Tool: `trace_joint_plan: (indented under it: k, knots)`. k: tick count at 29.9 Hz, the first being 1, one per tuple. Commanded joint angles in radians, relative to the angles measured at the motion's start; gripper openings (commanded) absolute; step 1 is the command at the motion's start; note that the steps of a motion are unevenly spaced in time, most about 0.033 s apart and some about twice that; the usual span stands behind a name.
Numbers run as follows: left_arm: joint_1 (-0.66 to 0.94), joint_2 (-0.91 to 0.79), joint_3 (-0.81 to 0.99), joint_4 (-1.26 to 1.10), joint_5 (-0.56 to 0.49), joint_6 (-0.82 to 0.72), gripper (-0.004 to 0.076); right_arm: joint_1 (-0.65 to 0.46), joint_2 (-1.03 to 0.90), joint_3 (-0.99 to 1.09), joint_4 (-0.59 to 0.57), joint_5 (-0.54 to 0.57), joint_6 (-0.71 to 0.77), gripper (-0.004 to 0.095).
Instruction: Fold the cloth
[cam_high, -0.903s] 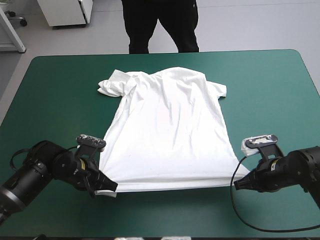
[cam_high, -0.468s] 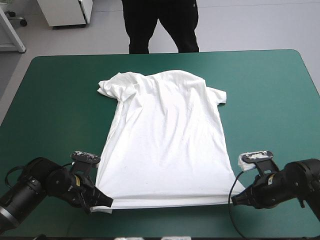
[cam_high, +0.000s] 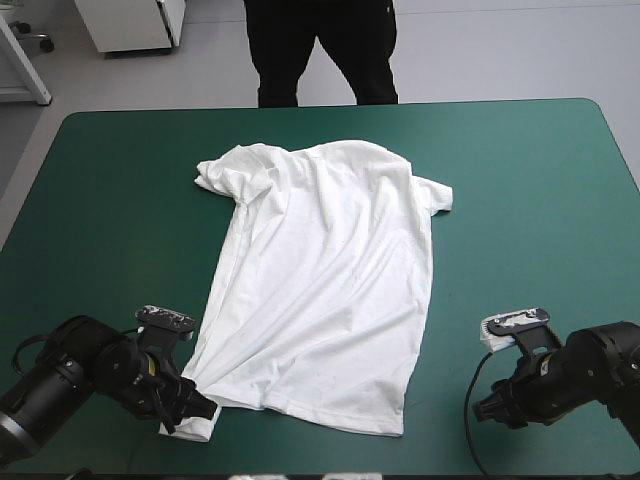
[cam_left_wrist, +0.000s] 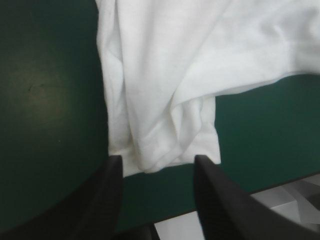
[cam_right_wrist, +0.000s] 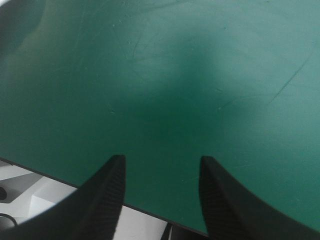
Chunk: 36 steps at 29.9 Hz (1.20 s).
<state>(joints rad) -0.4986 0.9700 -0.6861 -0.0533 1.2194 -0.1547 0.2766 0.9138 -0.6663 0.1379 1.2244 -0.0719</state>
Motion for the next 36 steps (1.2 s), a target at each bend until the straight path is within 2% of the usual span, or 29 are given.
trace_joint_plan:
  k: [1, 4, 7, 12, 17, 22, 27, 33, 36]
  knots:
    - [-0.003, -0.013, -0.048, 0.005, 0.069, -0.001, 0.0451, -0.005, -0.007, -0.034, -0.005, 0.023, -0.002, 0.0596]
    - [-0.001, -0.013, -0.114, -0.005, 0.069, -0.001, 0.0462, -0.005, -0.007, -0.075, -0.005, 0.010, 0.005, 0.0590]
    - [-0.001, -0.013, -0.237, 0.002, 0.058, -0.001, 0.0462, -0.005, -0.007, -0.133, -0.026, -0.052, 0.045, 0.0590]
    - [0.001, 0.032, -0.460, 0.159, -0.086, -0.037, 0.0462, -0.007, 0.011, -0.210, -0.067, -0.220, 0.164, 0.0590]
    - [0.001, 0.194, -0.609, 0.293, -0.155, -0.076, 0.0462, -0.007, 0.103, -0.278, -0.080, -0.323, 0.241, 0.0591]
    - [0.007, 0.370, -0.701, 0.320, -0.214, -0.089, 0.0462, -0.007, 0.211, -0.386, -0.097, -0.338, 0.229, 0.0590]
    - [0.084, 0.510, -0.751, 0.292, -0.262, -0.083, 0.0462, -0.007, 0.291, -0.500, -0.127, -0.338, 0.203, 0.0590]
    - [0.224, 0.657, -0.792, 0.130, -0.300, 0.010, 0.0462, -0.007, 0.350, -0.582, -0.138, -0.338, 0.174, 0.0590]
    - [0.243, 0.724, -0.826, 0.116, -0.302, 0.037, 0.0462, -0.007, 0.373, -0.595, -0.138, -0.338, 0.166, 0.0590]
